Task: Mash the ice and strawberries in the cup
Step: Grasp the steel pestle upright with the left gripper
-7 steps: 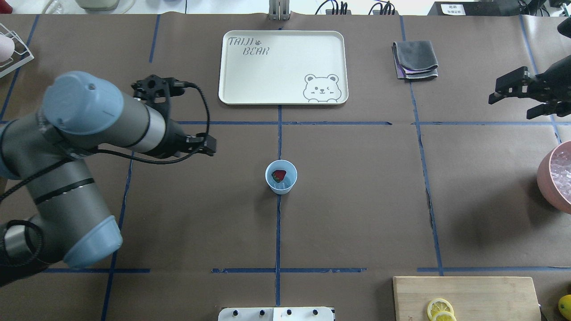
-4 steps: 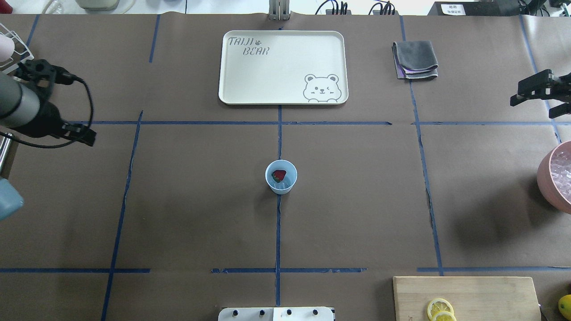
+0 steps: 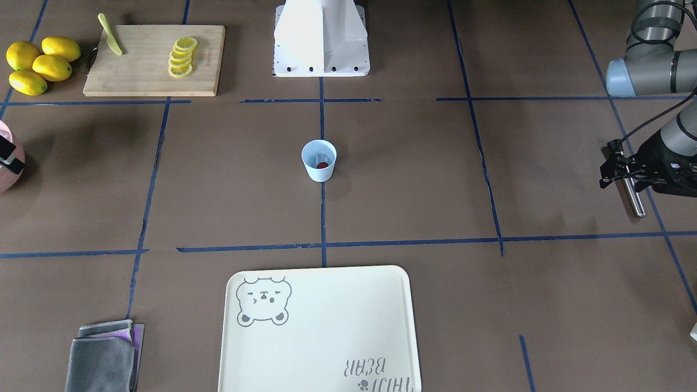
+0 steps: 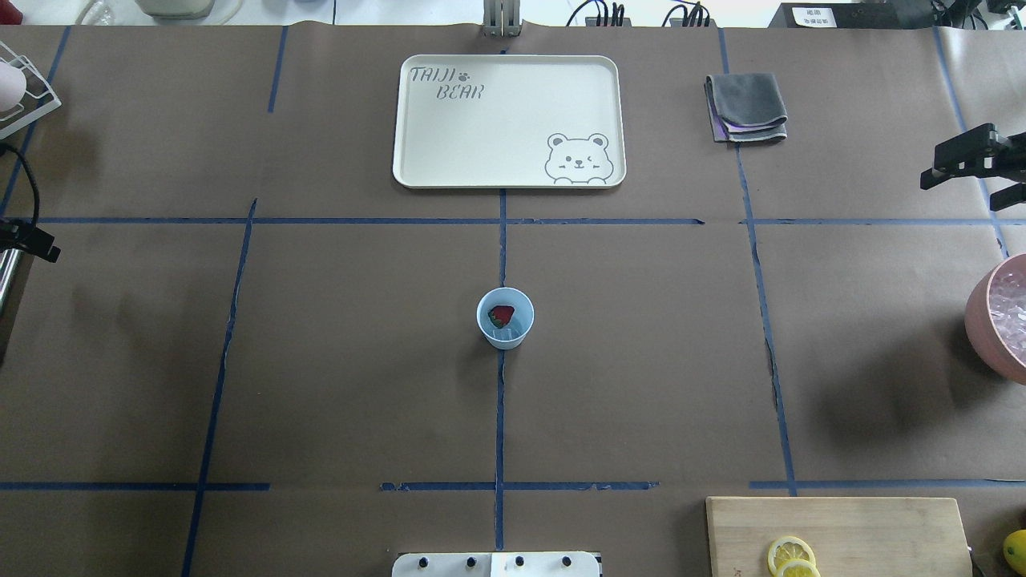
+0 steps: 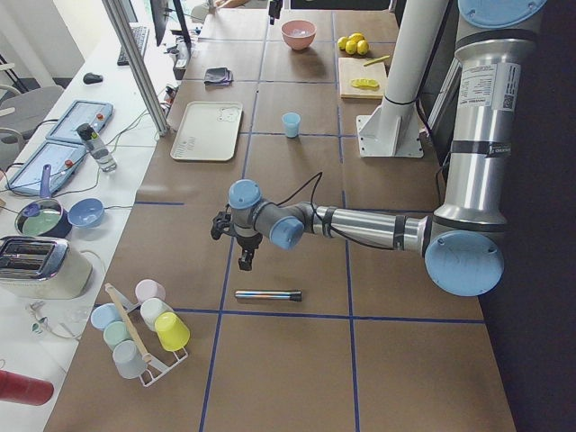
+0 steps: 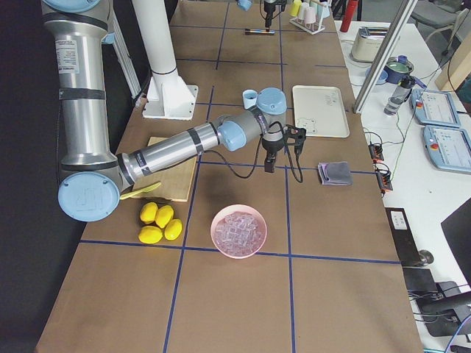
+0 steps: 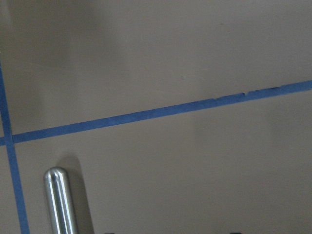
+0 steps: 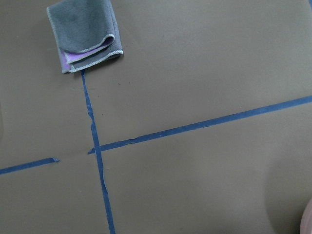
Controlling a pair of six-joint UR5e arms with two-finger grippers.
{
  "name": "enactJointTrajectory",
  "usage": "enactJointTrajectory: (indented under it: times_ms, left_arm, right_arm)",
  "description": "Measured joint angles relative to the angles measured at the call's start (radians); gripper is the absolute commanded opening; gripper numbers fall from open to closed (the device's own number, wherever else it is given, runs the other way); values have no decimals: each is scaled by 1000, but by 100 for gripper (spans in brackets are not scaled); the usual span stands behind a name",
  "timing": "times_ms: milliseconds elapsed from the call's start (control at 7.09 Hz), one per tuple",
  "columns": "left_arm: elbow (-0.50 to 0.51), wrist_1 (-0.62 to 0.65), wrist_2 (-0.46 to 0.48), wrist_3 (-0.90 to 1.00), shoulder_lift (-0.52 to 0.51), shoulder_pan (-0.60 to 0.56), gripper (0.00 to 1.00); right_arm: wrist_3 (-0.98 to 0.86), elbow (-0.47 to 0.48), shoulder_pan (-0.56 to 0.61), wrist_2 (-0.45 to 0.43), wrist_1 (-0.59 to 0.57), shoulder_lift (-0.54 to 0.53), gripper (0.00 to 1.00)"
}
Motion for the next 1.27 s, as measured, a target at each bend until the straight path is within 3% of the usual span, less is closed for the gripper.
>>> enactJointTrajectory:
  times_ms: [705,1269]
  left_arm:
    - [155,-74,-16,-28,4,-33,84]
    - [200,-76,-19,-36,-6,-27,84]
  right_arm:
    - [0,6,1,0,0,-7,100]
    - [0,5,0,0,0,-5,100]
